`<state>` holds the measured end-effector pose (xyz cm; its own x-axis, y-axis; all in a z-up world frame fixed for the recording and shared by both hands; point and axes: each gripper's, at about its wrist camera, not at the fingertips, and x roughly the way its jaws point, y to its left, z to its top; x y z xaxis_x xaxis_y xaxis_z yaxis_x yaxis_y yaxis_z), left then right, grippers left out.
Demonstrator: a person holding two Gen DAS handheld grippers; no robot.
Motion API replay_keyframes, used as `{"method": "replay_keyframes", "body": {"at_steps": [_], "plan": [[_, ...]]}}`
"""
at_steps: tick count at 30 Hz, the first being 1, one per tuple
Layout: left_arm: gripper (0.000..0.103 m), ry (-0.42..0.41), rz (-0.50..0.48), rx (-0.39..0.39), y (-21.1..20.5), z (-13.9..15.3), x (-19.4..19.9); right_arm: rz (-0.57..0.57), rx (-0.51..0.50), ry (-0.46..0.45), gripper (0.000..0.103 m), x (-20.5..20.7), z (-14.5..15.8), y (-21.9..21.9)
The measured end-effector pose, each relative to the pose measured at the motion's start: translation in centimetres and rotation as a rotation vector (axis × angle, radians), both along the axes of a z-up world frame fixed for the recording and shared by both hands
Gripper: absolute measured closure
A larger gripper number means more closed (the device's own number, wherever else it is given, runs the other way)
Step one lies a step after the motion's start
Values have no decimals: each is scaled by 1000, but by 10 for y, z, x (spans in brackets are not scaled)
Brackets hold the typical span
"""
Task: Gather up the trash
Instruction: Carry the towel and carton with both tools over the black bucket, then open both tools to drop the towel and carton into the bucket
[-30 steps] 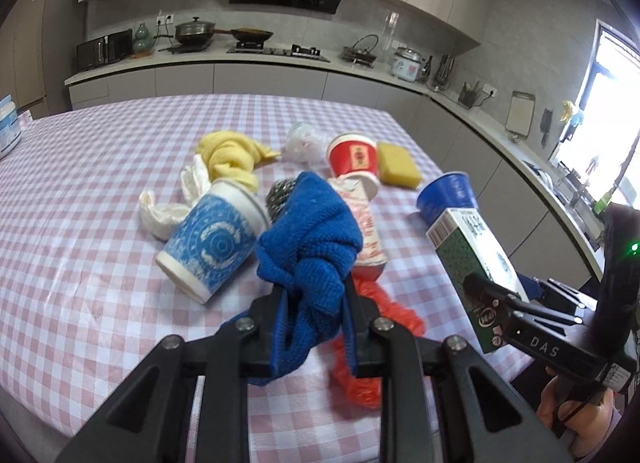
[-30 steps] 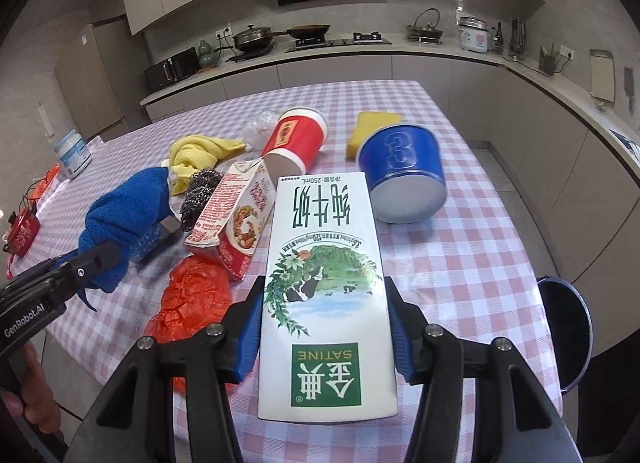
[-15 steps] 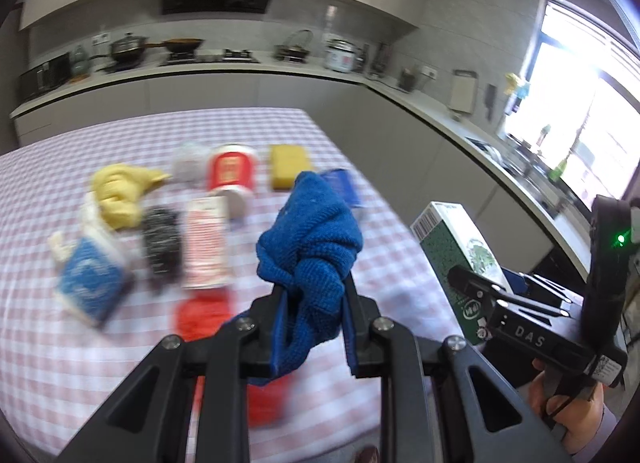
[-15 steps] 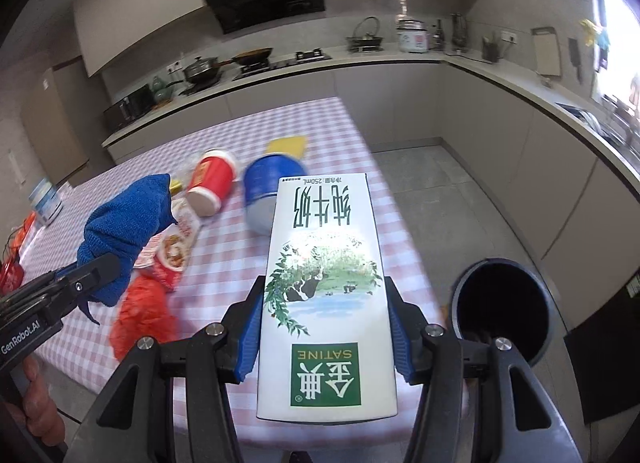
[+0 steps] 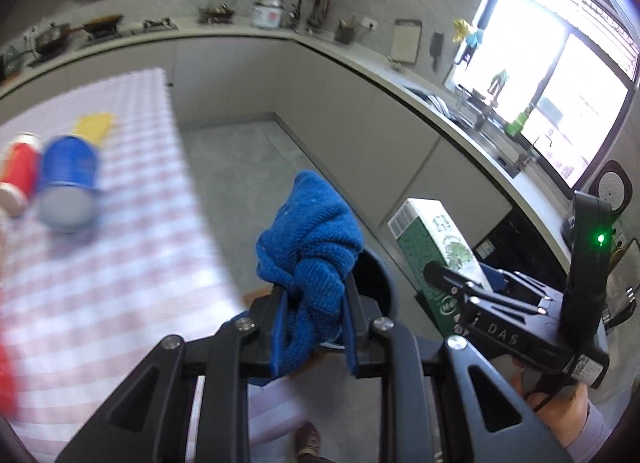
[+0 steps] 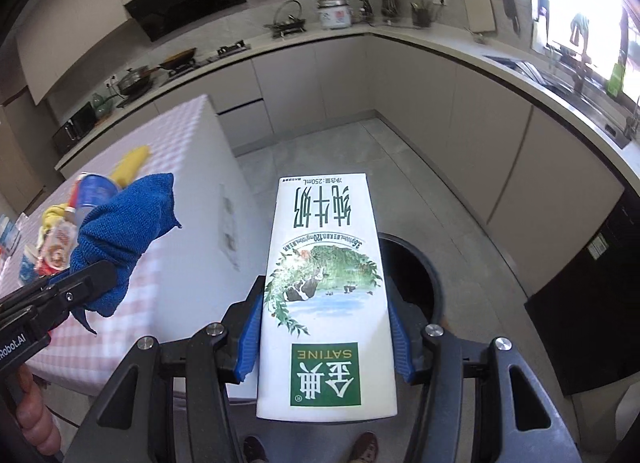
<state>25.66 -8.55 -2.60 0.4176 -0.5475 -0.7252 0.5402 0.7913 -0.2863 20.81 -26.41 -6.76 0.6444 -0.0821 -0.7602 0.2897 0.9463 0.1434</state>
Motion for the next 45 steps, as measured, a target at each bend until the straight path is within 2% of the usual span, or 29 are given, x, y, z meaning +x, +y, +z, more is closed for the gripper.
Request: {"method": "replay_keyframes", "body": {"at_steps": [6,11,16,19,20,22,23,24,28,33,37,45], "plan": [[78,50,8,63,-61,-49,8,9,45,75,47,6,-52,-64],[78,107,48,122,-80,-93,21,52,87,120,47,27,-96,-86],[76,152,73,159,-94,-119,31,101,105,160,47,46,-131,-99],[71,169,89,170,-99,-130,33,112,112,170,47,53,-147,-108],[66,175,93,168,-100,-133,34,113,112,171,46,55,-150,-108],[53,172,100,177,-106,-137,36,114,97,183,29,59,-157,-112],[42,166,108,181,-107,-137,38,115,92,182,27,61,-158,-110],[37,159,110,177,-106,-134,38,118,90,180,25,63,-157,-111],[37,118,129,174,-107,-119,35,98,89,160,25,62,-150,-116],[37,66,149,212,-103,-90,27,40,117,145,25,53,-130,-123],[37,49,144,215,-96,-63,15,28,81,150,25,45,-105,-110],[37,3,132,178,-71,-8,-5,-14,99,106,25,24,-48,-83]]}}
